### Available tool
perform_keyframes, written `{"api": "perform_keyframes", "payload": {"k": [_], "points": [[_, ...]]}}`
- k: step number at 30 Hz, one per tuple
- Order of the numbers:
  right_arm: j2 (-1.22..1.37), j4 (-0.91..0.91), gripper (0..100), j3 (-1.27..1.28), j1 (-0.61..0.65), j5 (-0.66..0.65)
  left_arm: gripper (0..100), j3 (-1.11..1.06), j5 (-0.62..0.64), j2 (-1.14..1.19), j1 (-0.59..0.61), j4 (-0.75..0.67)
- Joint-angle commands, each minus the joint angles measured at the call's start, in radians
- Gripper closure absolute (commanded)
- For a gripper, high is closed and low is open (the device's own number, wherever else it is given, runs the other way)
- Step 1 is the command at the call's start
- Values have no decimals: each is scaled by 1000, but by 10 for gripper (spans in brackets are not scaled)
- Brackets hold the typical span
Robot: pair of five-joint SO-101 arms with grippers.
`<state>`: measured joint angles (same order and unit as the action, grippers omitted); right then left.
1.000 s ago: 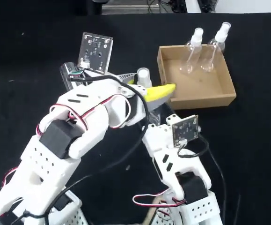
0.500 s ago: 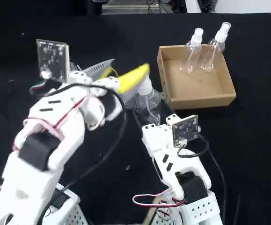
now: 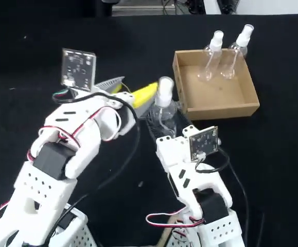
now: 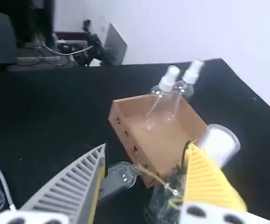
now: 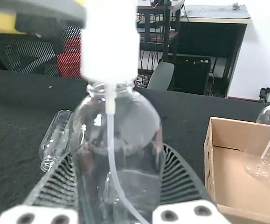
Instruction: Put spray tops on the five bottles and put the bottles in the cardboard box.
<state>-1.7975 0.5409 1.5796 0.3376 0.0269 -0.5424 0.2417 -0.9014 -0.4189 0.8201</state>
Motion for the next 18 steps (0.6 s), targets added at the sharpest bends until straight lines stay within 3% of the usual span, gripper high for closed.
{"api": "perform_keyframes", "payload": {"k": [1,5,11,15,18], "points": [[-94,-25,987,-15,9,3,754,8,-9,-11,-44,-21],[-94,-23,987,-15,9,3,754,13,-17,-23,-33,-14],[-94,-8,987,-41,-11,-2,755,28,-14,-23,150,-11],[-94,106,987,-137,-135,-3,754,30,-9,-51,199,72],[-85,167,987,-220,-301,-5,754,19,-15,-127,200,147]]}}
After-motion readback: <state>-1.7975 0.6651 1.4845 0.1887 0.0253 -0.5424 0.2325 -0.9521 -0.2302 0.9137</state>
